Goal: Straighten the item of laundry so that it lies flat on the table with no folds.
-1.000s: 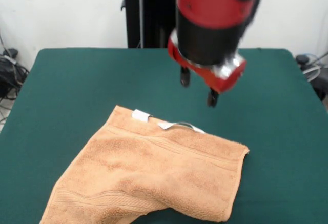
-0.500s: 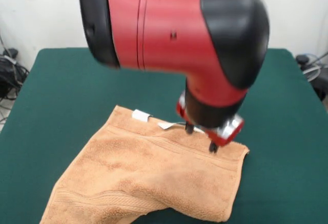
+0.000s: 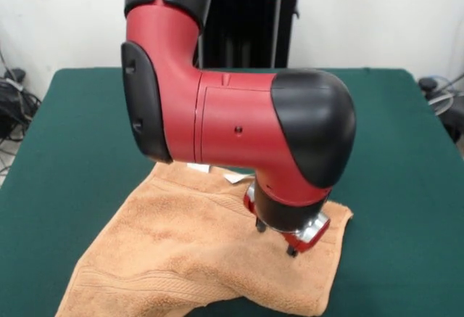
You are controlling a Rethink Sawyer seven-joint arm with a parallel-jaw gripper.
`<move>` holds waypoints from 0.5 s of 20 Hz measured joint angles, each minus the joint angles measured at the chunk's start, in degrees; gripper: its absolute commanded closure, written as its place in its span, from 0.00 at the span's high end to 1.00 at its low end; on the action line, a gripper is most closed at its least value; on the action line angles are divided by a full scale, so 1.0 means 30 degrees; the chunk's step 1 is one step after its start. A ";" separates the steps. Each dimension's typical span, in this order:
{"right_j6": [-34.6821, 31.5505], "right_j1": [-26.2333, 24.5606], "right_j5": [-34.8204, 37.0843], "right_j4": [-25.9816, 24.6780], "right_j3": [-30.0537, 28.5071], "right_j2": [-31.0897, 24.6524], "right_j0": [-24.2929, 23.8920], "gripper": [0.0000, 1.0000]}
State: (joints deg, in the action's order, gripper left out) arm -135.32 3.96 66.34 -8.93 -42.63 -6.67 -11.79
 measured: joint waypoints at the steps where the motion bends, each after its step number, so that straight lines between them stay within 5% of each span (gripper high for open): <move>1: 0.0000 -0.0039 0.0099 -0.0012 0.0141 0.0003 0.0002 1.00; 10: 0.0479 -0.1834 0.2997 0.0004 0.3879 -0.0303 -0.0032 1.00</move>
State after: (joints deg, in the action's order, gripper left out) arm -133.89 -1.54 75.33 -8.92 -30.99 -7.58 -11.89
